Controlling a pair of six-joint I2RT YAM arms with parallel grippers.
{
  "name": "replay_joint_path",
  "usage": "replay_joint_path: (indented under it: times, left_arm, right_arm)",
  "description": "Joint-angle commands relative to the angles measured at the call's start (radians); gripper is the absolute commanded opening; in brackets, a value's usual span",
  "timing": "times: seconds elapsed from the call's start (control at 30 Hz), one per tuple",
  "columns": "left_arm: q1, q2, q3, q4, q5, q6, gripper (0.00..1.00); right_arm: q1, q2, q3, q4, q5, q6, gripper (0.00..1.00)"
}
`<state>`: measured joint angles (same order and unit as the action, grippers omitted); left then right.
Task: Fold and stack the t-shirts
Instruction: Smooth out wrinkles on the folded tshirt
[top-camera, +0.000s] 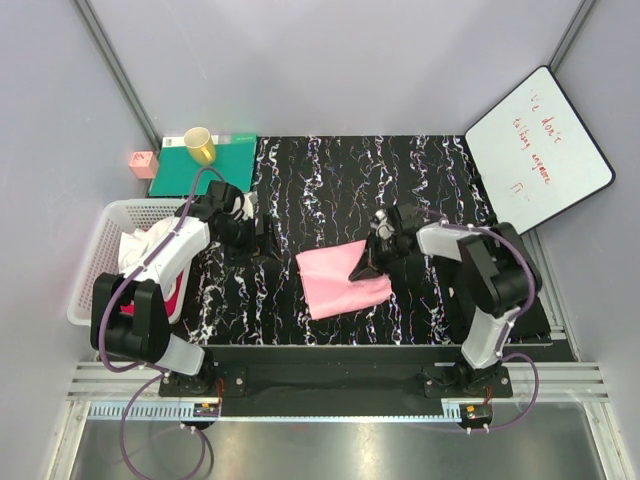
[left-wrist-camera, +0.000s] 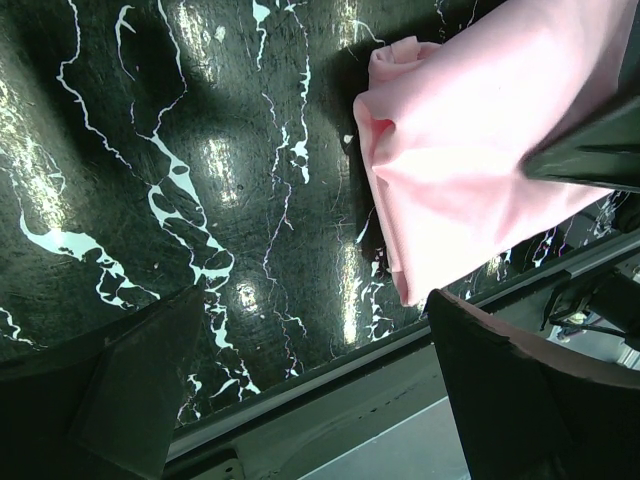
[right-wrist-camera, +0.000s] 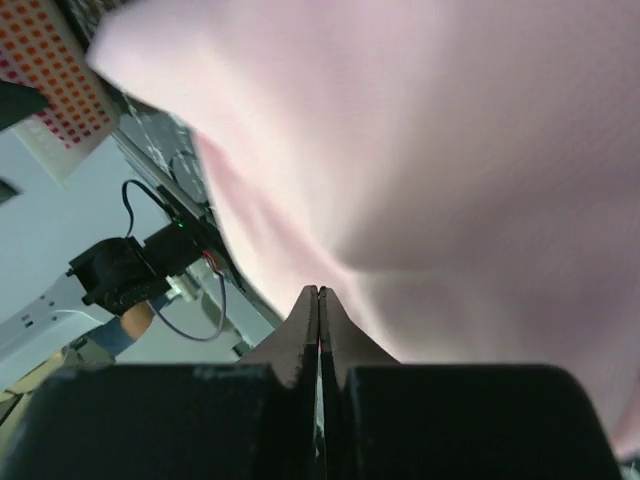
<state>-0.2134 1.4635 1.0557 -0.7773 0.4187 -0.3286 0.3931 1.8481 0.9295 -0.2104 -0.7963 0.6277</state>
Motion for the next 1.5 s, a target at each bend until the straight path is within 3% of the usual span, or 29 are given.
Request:
replay_joint_path:
  times: [0.0,0.13,0.27,0.33,0.37,0.43,0.47,0.57,0.6,0.7,1.07,1.33,1.47]
  left_arm:
    - [-0.007,-0.014,0.026,0.003,-0.012,0.019,0.99]
    - [-0.015,-0.011,0.029,0.003,-0.024,0.022,0.99]
    - [-0.037,-0.009,0.026,0.001,-0.060,0.019,0.99]
    - [-0.049,-0.008,0.024,-0.002,-0.076,0.017,0.99]
    - [-0.063,-0.009,0.023,-0.005,-0.101,0.017,0.99]
    - [-0.075,-0.008,0.020,-0.011,-0.119,0.016,0.99]
    - [-0.087,-0.006,0.017,-0.014,-0.129,0.013,0.99]
    - [-0.110,-0.005,0.000,-0.016,-0.141,0.005,0.99]
    - [-0.116,-0.002,-0.011,-0.017,-0.146,0.002,0.99]
    - [-0.145,0.014,-0.031,-0.016,-0.158,-0.012,0.99]
    - [-0.233,0.043,-0.053,0.010,-0.172,-0.050,0.99]
    - [-0.254,0.046,-0.065,0.009,-0.185,-0.055,0.99]
    - [-0.259,0.054,-0.071,0.010,-0.193,-0.053,0.99]
  right_arm:
    - [0.004,-0.205,0.179,-0.294,0.230,-0.097,0.00]
    - [0.004,-0.271,0.305,-0.547,0.437,-0.154,0.00]
    - [0.004,-0.322,0.339,-0.670,0.613,-0.158,0.00]
    - [0.006,-0.349,0.327,-0.711,0.664,-0.149,0.06]
    - [0.007,-0.358,0.307,-0.721,0.681,-0.146,0.15]
    - [0.010,-0.401,0.281,-0.744,0.736,-0.126,0.23]
    - [0.009,-0.421,0.244,-0.744,0.750,-0.123,0.38]
    - [0.010,-0.493,0.171,-0.742,0.740,-0.111,0.67]
    - [0.010,-0.527,0.151,-0.739,0.726,-0.103,0.85]
    - [0.012,-0.581,0.059,-0.703,0.674,-0.071,1.00]
    - [0.010,-0.633,-0.261,-0.393,0.491,0.055,0.98]
    - [0.010,-0.567,-0.226,-0.250,0.450,0.063,0.98]
    - [0.010,-0.445,-0.187,-0.228,0.456,0.056,0.97]
